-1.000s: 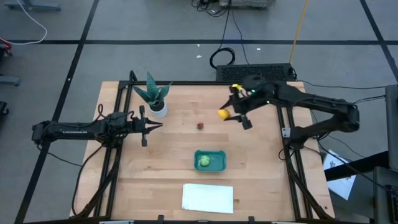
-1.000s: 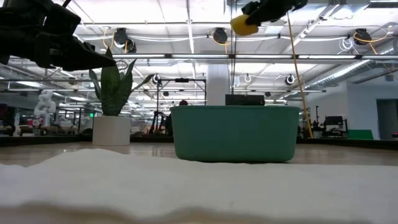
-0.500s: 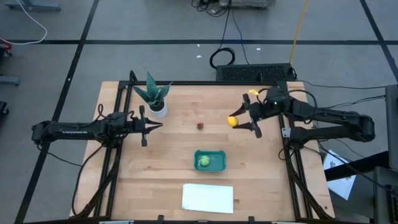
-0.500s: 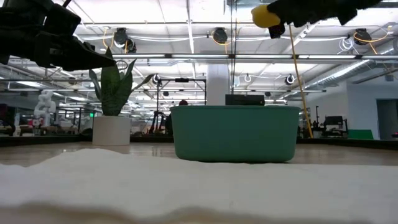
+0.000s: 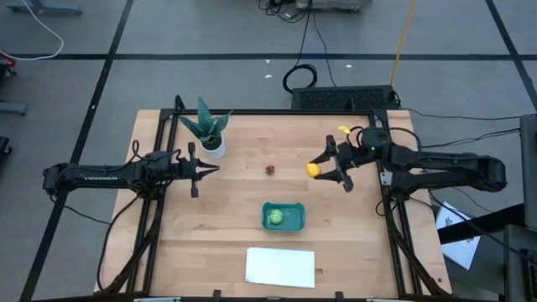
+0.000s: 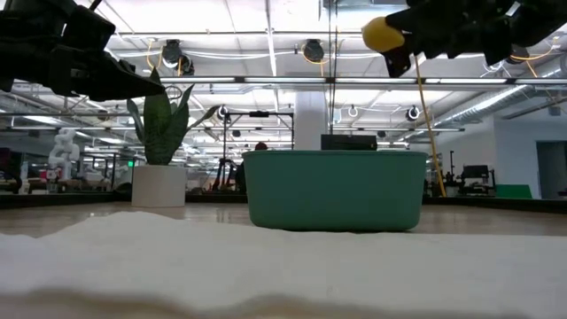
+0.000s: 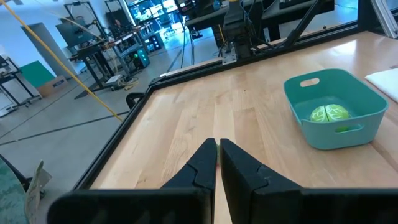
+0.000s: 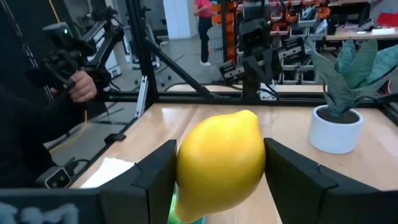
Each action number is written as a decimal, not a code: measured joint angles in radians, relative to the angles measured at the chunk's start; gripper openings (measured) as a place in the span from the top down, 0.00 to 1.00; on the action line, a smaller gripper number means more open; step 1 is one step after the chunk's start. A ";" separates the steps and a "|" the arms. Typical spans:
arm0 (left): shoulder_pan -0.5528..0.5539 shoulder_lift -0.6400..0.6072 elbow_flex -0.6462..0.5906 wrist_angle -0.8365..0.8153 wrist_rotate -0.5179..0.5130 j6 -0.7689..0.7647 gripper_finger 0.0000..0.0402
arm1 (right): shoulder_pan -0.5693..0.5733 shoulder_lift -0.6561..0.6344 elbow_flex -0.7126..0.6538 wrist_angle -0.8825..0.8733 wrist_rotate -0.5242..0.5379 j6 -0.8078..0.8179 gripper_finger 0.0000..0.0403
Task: Pick and placing Produce into tupperware
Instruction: Put the lemon into the blue bin
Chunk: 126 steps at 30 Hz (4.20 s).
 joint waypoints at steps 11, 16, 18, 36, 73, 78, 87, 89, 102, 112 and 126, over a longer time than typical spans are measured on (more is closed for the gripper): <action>0.000 0.000 0.000 0.000 0.000 -0.003 0.94 | 0.000 0.144 0.029 0.129 -0.076 0.128 0.50; 0.000 0.000 0.000 0.000 0.000 -0.003 0.94 | 0.001 0.215 0.084 0.040 -0.110 0.114 0.50; 0.000 0.000 0.000 0.000 0.000 -0.003 0.94 | 0.003 0.247 0.111 0.000 -0.129 0.106 0.50; 0.000 0.000 0.000 0.000 -0.004 0.010 0.94 | 0.098 0.468 0.441 -0.597 -0.086 -0.245 0.50; 0.000 0.000 0.000 0.000 -0.008 0.019 0.94 | 0.234 0.721 0.683 -0.771 0.110 -0.596 0.50; 0.000 0.000 0.000 -0.002 -0.008 0.019 0.94 | 0.245 0.776 0.686 -0.776 0.088 -0.632 0.50; 0.000 0.000 0.000 -0.024 -0.008 0.019 0.94 | 0.271 0.800 0.686 -0.838 0.084 -0.787 0.50; 0.000 0.000 0.000 -0.024 -0.008 0.019 0.94 | 0.276 0.800 0.686 -0.846 0.081 -0.789 0.50; 0.000 0.000 0.000 -0.024 -0.008 0.026 0.94 | 0.282 0.883 0.685 -0.806 0.087 -0.754 0.50; 0.000 0.000 0.000 -0.024 -0.008 0.031 0.94 | 0.288 0.897 0.685 -0.802 0.087 -0.715 0.50; 0.000 0.000 0.000 -0.024 -0.007 0.030 0.94 | 0.311 0.939 0.685 -0.788 0.084 -0.665 0.50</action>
